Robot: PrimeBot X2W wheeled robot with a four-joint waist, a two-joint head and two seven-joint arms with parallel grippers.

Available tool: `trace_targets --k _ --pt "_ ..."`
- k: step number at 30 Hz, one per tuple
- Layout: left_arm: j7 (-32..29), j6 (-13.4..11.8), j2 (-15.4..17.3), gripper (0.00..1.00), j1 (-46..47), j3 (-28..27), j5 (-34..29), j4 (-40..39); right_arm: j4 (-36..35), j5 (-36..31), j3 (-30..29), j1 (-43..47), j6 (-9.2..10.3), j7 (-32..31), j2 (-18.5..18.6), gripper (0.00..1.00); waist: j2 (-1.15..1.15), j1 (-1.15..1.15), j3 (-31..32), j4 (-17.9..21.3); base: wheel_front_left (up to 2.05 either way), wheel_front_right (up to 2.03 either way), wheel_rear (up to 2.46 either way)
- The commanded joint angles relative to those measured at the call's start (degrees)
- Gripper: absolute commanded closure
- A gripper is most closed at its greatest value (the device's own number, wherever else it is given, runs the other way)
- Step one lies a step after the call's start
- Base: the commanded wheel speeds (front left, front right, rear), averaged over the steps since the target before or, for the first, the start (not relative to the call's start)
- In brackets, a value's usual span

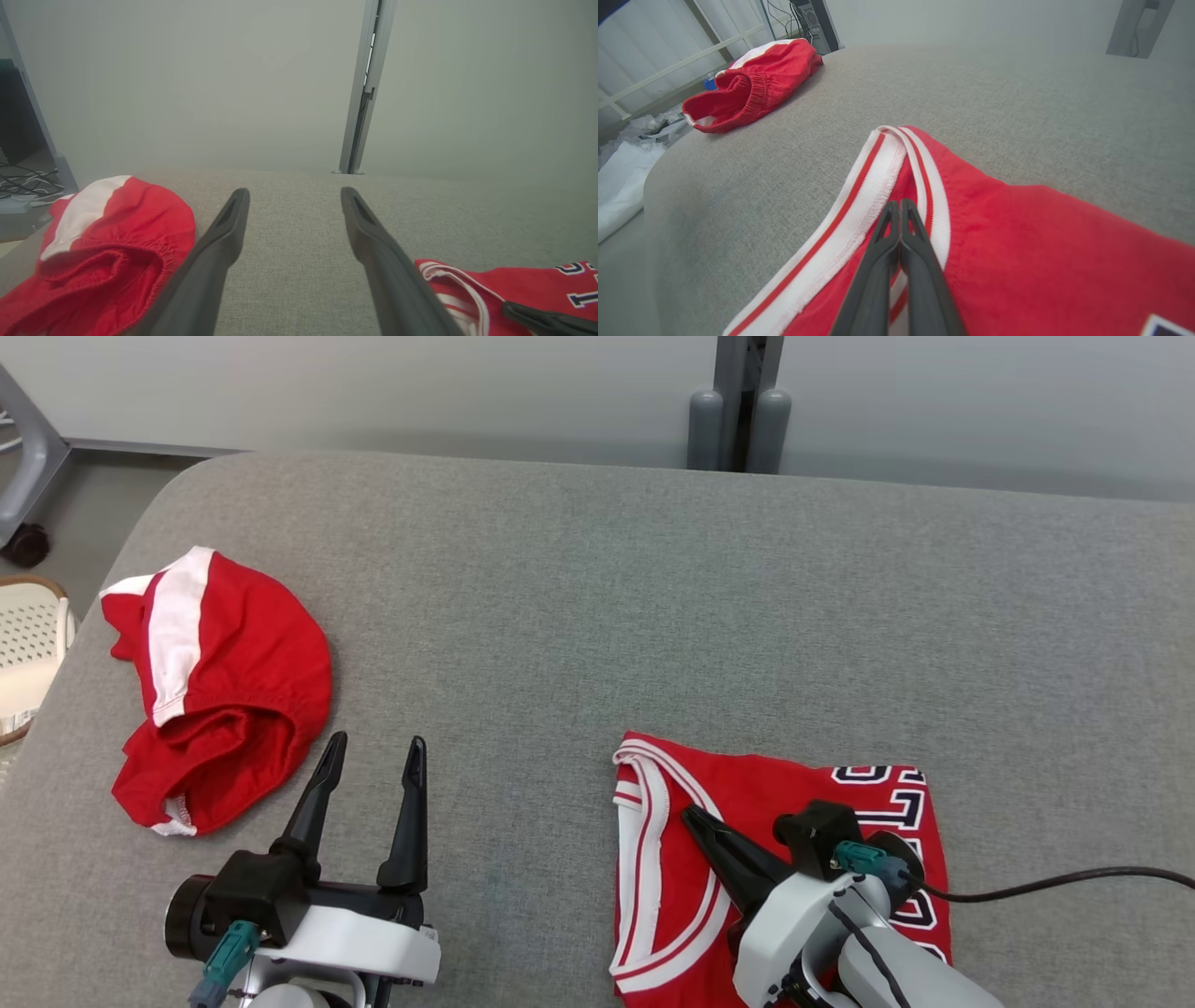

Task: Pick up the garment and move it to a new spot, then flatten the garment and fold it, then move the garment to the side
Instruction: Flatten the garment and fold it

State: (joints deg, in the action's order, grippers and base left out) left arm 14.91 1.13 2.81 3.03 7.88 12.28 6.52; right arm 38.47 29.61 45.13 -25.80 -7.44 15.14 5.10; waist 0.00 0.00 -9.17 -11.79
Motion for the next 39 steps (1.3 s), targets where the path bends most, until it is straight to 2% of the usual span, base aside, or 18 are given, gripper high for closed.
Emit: trace_targets --k 1,11,21,29,39 --pt "0.3 -0.1 0.2 0.00 1.3 0.1 0.3 0.1 2.1 -0.6 -0.3 -1.2 -0.09 0.1 -0.4 1.00 0.00 0.00 -0.4 -0.6 0.00 0.00 0.00" --pt "0.3 -0.5 0.2 0.00 1.1 0.3 0.5 0.3 8.6 0.2 1.1 -4.0 -0.09 0.1 -1.8 1.00 0.00 0.00 -0.9 -1.7 0.00 0.00 0.00" --pt "0.3 -0.7 0.2 0.00 0.5 -0.4 0.1 0.2 2.9 0.3 -0.3 -3.5 -0.09 0.1 -1.8 1.00 0.00 0.00 0.8 0.7 0.00 0.00 0.00" --pt "0.3 -0.3 0.2 0.00 -0.1 -1.2 -0.4 -0.2 -4.9 -2.4 -7.6 -0.5 -0.09 0.1 1.0 1.00 0.00 0.00 2.7 4.5 0.00 0.00 0.00" --pt "0.3 0.1 0.2 0.00 -1.3 -2.1 -0.6 0.0 -15.2 -12.3 -21.1 6.7 -0.09 0.1 4.1 1.00 0.00 0.00 4.4 8.7 0.00 0.00 0.00"
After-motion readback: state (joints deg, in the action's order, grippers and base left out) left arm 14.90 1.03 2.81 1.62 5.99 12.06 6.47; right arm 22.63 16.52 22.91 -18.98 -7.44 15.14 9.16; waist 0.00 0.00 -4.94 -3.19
